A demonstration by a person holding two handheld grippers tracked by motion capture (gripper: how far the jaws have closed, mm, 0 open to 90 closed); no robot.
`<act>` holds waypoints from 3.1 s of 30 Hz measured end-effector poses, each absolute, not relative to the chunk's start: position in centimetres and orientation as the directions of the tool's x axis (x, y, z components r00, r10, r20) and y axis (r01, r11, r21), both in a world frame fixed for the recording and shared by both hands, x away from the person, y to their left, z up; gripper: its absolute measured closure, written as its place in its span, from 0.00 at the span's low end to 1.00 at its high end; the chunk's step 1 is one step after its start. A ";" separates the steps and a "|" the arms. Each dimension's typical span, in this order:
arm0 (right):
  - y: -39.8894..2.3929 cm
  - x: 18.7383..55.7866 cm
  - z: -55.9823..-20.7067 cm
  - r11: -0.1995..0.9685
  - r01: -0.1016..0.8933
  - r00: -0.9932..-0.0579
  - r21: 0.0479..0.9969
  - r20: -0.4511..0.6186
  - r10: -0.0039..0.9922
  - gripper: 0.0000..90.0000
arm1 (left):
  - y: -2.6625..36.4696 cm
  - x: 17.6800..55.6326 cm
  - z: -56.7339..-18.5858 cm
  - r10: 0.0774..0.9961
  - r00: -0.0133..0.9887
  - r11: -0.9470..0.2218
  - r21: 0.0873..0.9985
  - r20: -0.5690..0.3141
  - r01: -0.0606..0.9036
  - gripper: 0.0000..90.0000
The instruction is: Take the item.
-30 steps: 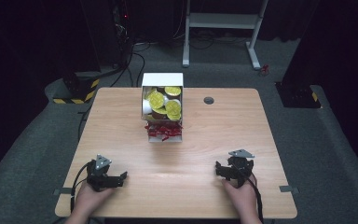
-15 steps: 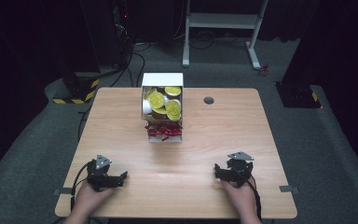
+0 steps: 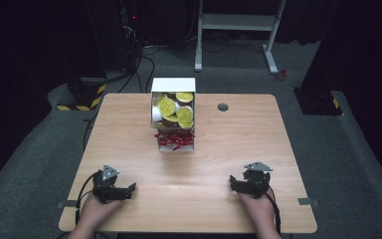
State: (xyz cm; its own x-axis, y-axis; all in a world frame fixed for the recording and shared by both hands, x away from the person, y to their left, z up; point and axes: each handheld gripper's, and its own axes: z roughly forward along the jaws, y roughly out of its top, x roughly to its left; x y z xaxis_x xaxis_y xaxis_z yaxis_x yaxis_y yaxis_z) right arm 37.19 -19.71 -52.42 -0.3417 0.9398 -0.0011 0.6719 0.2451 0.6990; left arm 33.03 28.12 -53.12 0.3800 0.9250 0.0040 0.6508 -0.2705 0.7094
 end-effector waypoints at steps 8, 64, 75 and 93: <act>-20.1 36.5 -51.6 0.223 0.628 -0.355 0.745 0.019 0.935 0.11 | 28.1 33.1 -53.1 0.924 0.383 -0.274 0.709 0.006 0.650 0.00; -11.2 38.3 -47.1 0.346 0.496 -0.537 0.797 -0.031 0.843 0.16 | 28.3 32.7 -53.1 0.913 0.407 -0.293 0.708 0.009 0.643 0.01; -9.9 39.0 -46.1 0.330 0.473 -0.558 0.817 -0.011 0.830 0.15 | 28.3 32.7 -53.1 0.913 0.407 -0.294 0.708 0.010 0.643 0.01; -8.3 40.5 -45.0 0.308 0.453 -0.563 0.836 0.000 0.827 0.24 | 28.3 32.6 -53.1 0.912 0.410 -0.296 0.710 0.011 0.638 0.01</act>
